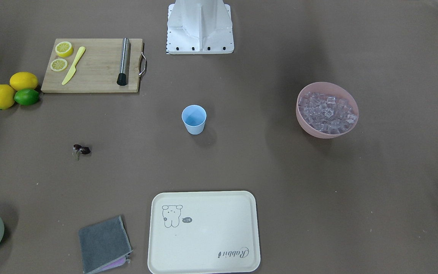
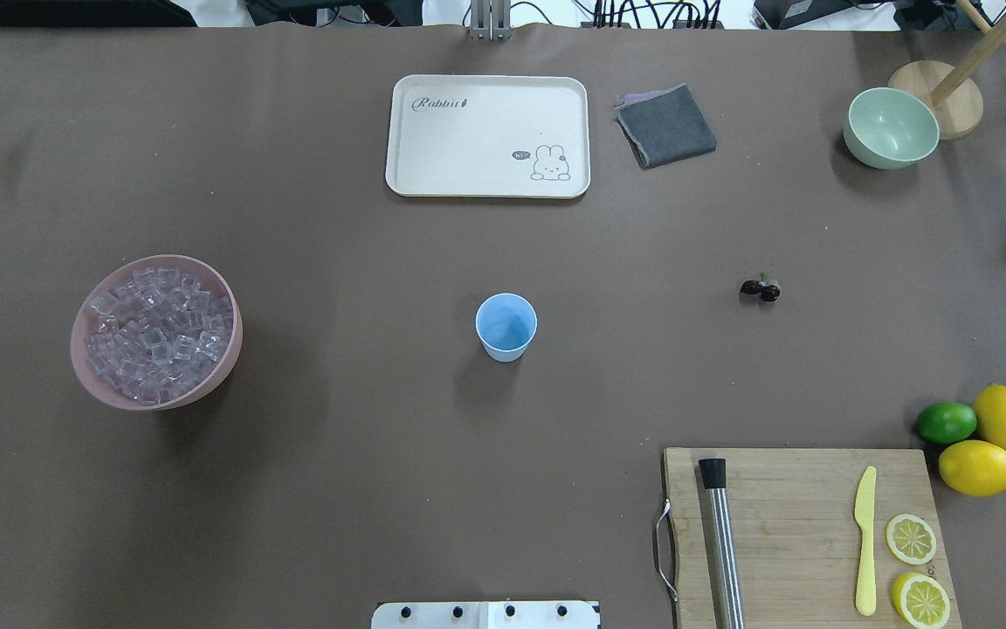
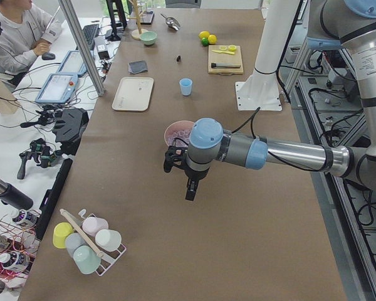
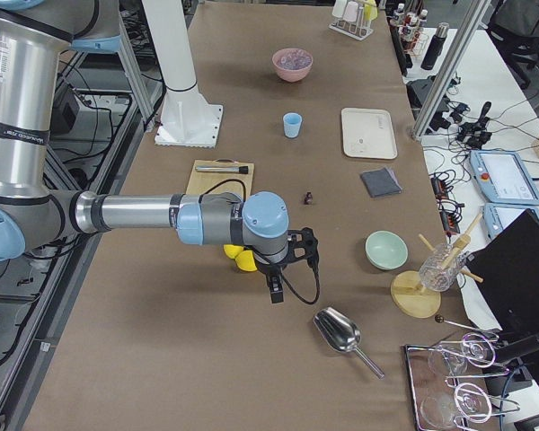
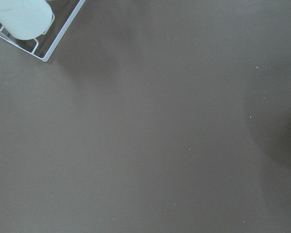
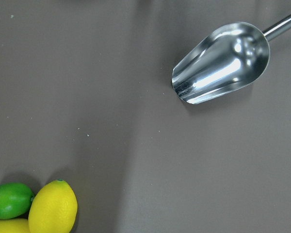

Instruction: Put ice and cherries in cup

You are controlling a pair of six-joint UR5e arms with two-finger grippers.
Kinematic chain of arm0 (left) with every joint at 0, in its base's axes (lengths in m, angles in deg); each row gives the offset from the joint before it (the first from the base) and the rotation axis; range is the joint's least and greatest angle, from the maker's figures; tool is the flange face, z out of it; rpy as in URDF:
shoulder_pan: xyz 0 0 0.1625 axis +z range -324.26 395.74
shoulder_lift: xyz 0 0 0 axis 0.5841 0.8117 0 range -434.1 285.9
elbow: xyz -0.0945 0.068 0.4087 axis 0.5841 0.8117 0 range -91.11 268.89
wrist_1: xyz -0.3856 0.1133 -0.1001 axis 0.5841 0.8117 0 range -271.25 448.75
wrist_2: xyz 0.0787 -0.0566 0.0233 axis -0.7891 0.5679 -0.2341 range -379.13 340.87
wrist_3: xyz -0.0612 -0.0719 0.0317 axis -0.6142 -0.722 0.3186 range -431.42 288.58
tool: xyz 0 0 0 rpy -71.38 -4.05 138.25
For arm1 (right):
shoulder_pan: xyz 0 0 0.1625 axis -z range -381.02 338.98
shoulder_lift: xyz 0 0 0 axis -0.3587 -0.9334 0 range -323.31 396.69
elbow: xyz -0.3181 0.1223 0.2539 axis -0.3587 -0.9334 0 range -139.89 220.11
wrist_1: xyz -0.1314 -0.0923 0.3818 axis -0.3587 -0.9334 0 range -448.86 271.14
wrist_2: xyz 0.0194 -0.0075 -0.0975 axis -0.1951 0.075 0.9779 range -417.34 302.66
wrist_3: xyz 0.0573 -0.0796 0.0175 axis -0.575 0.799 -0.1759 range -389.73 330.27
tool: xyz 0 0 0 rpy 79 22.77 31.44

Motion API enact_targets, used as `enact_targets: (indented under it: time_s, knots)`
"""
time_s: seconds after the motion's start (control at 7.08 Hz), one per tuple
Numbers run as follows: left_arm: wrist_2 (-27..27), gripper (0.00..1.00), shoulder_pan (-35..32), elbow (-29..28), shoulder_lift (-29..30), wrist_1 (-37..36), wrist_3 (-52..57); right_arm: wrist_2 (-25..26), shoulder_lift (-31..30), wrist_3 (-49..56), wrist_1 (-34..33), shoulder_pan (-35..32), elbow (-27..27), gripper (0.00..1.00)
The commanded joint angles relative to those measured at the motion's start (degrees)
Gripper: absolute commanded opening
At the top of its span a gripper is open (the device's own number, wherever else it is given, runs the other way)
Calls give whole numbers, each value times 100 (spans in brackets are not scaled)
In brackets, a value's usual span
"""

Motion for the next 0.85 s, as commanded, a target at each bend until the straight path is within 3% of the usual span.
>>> enact_targets:
  time_s: [0.0,0.42,0.71]
  knots:
    - [14,98,7,29,-44,1,-26,-171,-104,5,7,0,-11,100]
    - [84,98,138,64,-80,18,-140,-418,-254,14,216,0,-29,100]
    - [84,98,410,55,-71,883,-979,-401,-437,14,1023,0,-143,100]
